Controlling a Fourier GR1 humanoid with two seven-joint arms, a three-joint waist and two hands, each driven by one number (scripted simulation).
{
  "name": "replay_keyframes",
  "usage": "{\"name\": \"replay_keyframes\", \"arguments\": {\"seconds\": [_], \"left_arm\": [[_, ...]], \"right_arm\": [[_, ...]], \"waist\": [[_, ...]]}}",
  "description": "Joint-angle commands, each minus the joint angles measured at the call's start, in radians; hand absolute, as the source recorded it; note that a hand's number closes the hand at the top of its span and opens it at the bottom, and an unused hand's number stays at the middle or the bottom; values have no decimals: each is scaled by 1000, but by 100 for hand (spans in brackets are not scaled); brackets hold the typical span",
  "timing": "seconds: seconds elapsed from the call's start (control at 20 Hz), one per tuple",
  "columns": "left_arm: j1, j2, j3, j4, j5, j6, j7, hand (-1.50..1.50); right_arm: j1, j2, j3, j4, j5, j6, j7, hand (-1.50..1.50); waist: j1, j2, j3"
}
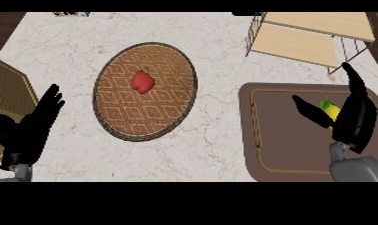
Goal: Pick the lemon from the tray and place it in the tiered shelf
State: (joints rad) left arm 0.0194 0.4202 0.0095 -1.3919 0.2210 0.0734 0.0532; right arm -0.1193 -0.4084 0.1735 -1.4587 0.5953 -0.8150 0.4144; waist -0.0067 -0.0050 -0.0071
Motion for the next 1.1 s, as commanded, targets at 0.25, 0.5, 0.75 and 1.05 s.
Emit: {"name": "replay_keyframes", "arguments": {"seconds": [0.25, 0.5, 0.75, 1.05], "left_arm": [[0, 6, 3, -12, -10, -2, -2, 0], [-3, 9, 1, 6, -11, -12, 14, 0], [-5, 10, 28, 19, 19, -50, -16, 0], [-48, 12, 31, -26, 6, -26, 79, 0]], "right_arm": [[-44, -80, 77, -48, 324, 429, 524, -150], [-63, -123, 162, -121, 266, 807, 693, -150], [-156, -168, 139, -187, 193, 1090, 805, -150], [-186, -137, 92, -182, 166, 1181, 832, -150]], "waist": [[9, 0, -3], [5, 1, -1], [10, 2, 3], [9, 4, 6]]}}
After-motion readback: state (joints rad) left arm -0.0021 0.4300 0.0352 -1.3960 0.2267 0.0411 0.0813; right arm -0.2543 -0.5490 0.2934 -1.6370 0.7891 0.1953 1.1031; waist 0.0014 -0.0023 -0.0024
